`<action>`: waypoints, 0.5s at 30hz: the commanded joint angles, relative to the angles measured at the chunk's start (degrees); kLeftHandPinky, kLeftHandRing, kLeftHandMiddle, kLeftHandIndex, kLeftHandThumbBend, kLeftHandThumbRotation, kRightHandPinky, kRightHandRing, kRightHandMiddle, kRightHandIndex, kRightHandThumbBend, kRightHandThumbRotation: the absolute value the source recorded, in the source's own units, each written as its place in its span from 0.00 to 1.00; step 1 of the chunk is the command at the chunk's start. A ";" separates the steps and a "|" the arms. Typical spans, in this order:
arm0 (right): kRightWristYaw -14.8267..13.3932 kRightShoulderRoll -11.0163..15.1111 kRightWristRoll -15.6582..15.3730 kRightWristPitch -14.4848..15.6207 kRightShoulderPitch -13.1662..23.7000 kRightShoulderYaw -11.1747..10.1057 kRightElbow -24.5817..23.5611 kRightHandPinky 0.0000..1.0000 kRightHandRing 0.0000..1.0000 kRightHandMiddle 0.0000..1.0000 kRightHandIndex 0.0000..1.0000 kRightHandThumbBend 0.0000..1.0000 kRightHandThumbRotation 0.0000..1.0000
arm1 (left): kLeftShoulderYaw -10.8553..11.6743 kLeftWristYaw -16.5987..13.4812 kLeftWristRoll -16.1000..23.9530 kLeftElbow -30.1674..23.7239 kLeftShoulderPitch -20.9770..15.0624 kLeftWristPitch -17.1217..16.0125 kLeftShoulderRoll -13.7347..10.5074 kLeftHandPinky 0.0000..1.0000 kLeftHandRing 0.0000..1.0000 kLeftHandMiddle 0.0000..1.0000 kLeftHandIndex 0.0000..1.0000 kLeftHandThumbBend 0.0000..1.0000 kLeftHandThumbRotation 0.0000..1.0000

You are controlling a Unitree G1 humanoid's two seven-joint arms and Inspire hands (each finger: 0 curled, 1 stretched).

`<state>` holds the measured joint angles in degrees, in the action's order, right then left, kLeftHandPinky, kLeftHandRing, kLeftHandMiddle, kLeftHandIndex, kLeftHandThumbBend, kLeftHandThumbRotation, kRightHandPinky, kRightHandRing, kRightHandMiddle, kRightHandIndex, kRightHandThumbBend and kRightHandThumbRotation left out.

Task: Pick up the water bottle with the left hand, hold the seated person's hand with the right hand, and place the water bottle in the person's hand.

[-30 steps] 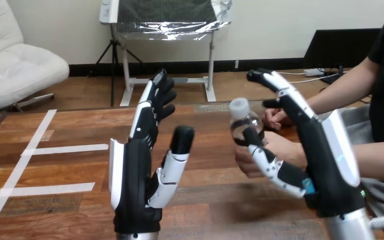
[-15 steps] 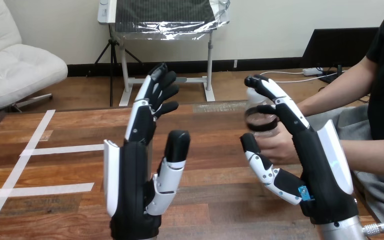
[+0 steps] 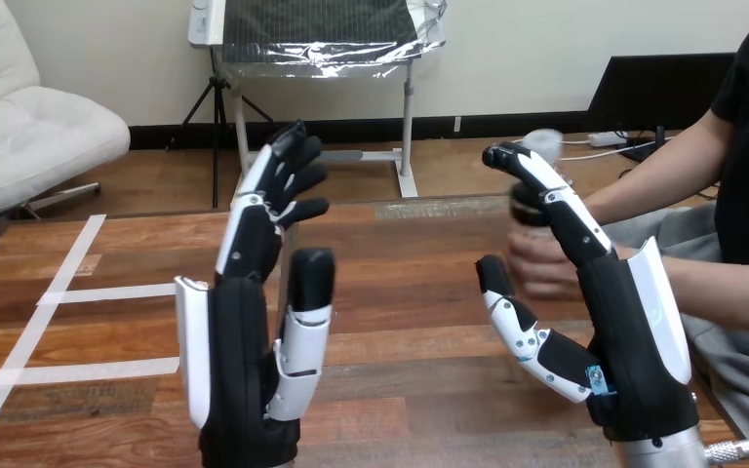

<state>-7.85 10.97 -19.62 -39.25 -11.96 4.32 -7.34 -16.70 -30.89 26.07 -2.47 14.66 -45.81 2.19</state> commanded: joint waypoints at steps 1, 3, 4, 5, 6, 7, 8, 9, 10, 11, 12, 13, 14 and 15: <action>-0.63 -1.20 1.04 -1.50 1.17 -0.27 0.31 0.91 0.93 0.92 0.86 0.12 0.00 | 0.15 -0.57 1.08 -2.98 6.28 0.10 2.16 0.68 0.77 0.82 0.84 0.42 1.00; -0.60 -1.24 1.08 -1.62 1.14 -0.24 0.36 0.92 0.93 0.92 0.86 0.12 0.00 | 0.15 -0.78 1.29 -3.06 6.38 0.18 2.11 0.67 0.77 0.81 0.84 0.42 1.00; -0.58 -1.26 1.11 -1.68 1.15 -0.23 0.42 0.92 0.93 0.92 0.86 0.12 0.00 | 0.17 -0.90 1.42 -3.06 6.40 0.22 2.10 0.67 0.77 0.81 0.84 0.41 1.00; -0.57 -1.27 1.13 -1.73 1.11 -0.22 0.41 0.93 0.93 0.92 0.86 0.12 0.00 | 0.16 -0.99 1.52 -3.11 6.47 0.24 2.09 0.67 0.77 0.81 0.84 0.41 1.00; -0.59 -1.26 1.09 -1.80 1.18 -0.24 0.54 0.93 0.93 0.92 0.86 0.12 0.00 | 0.19 -1.12 1.64 -3.14 6.54 0.27 2.09 0.67 0.77 0.81 0.84 0.41 1.00; -0.60 -1.25 1.05 -1.85 1.23 -0.26 0.62 0.93 0.93 0.92 0.86 0.12 0.00 | 0.19 -1.20 1.71 -3.16 6.58 0.29 2.08 0.66 0.77 0.81 0.84 0.41 1.00; -0.61 -1.25 1.02 -1.90 1.27 -0.28 0.69 0.93 0.93 0.92 0.86 0.12 0.00 | 0.18 -1.28 1.77 -3.18 6.61 0.31 2.07 0.66 0.77 0.81 0.84 0.41 1.00; -0.55 -1.19 1.09 -1.97 1.38 -0.30 0.81 0.94 0.93 0.92 0.86 0.12 0.00 | 0.19 -1.44 1.91 -3.21 6.71 0.34 2.08 0.65 0.76 0.81 0.83 0.41 1.00; -0.50 -1.15 1.16 -2.02 1.44 -0.32 0.88 0.94 0.93 0.91 0.86 0.12 0.00 | 0.19 -1.55 2.02 -3.23 6.79 0.37 2.08 0.65 0.76 0.81 0.83 0.41 1.00; -0.47 -1.12 1.20 -2.06 1.48 -0.33 0.93 0.94 0.93 0.91 0.86 0.12 0.00 | 0.18 -1.65 2.10 -3.24 6.83 0.39 2.07 0.65 0.76 0.81 0.83 0.41 1.00; -0.38 -1.09 1.36 -2.12 1.59 -0.31 1.07 0.94 0.93 0.91 0.85 0.12 0.00 | 0.18 -1.67 2.11 -3.23 6.87 0.46 2.01 0.65 0.76 0.81 0.83 0.41 1.00; -0.33 -1.08 1.47 -2.15 1.67 -0.29 1.16 0.94 0.93 0.91 0.85 0.12 0.00 | 0.18 -1.68 2.10 -3.21 6.88 0.51 1.96 0.65 0.76 0.81 0.83 0.41 1.00; -0.28 -1.06 1.56 -2.19 1.64 -0.29 1.14 0.94 0.93 0.91 0.85 0.12 0.00 | 0.14 -1.69 2.12 -3.28 6.98 0.53 1.93 0.65 0.76 0.81 0.83 0.41 1.00; -0.19 -1.01 1.65 -2.16 1.66 -0.28 1.16 0.94 0.93 0.91 0.85 0.12 0.00 | 0.13 -1.65 2.06 -3.27 7.02 0.49 1.85 0.65 0.76 0.81 0.83 0.41 1.00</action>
<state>-7.84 10.95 -19.21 -40.37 -11.97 4.34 -6.51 -16.63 -32.13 27.63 -3.00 14.85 -45.75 2.11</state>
